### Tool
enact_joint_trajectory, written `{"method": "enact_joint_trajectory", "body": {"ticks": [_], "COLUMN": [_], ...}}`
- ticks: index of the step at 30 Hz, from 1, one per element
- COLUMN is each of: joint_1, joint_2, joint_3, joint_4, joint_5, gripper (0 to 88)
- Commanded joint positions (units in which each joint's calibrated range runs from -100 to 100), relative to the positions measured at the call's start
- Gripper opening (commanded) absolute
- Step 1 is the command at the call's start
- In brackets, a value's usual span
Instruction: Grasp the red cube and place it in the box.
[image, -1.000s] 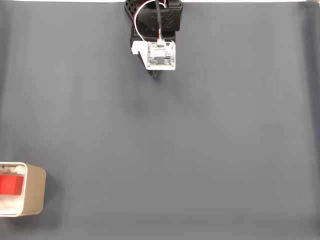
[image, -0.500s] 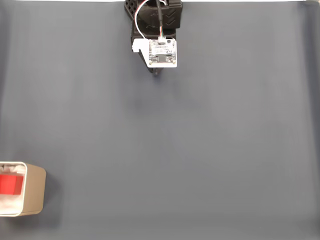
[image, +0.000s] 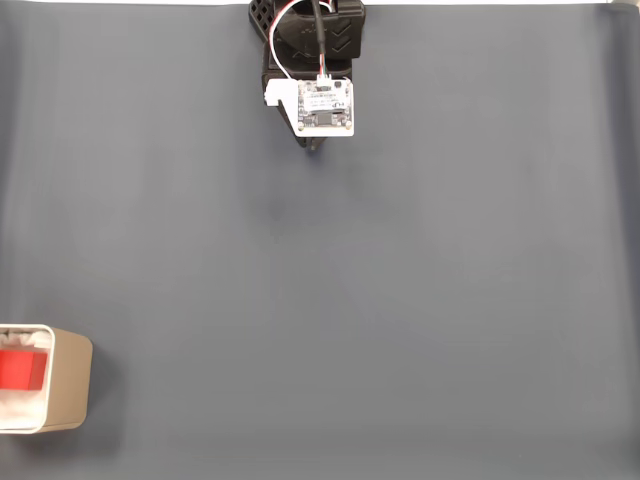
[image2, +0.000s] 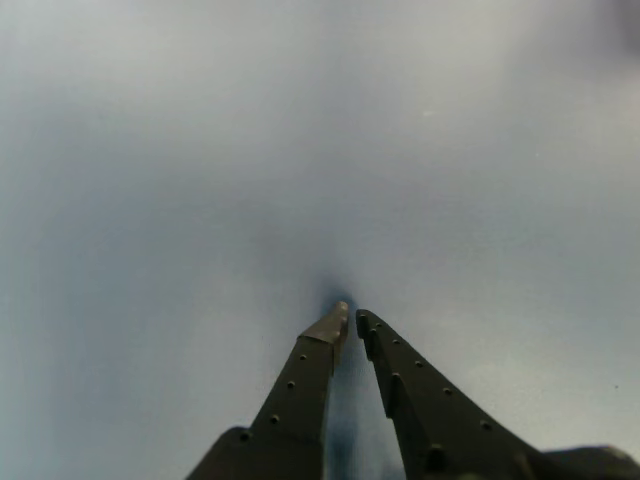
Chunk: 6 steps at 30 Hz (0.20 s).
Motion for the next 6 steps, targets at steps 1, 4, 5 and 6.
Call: {"method": "enact_joint_trajectory", "body": {"ticks": [1, 4, 5, 6], "joint_1": [-0.39, -0.39, -0.39, -0.39], "joint_2": [0.09, 0.09, 0.09, 0.09], "joint_3": [0.81, 0.81, 0.81, 0.81], "joint_4": [1.2, 1.2, 1.2, 1.2], "joint_5": [-0.2, -0.2, -0.2, -0.2], "gripper": [0.2, 0.2, 0.2, 0.2]}}
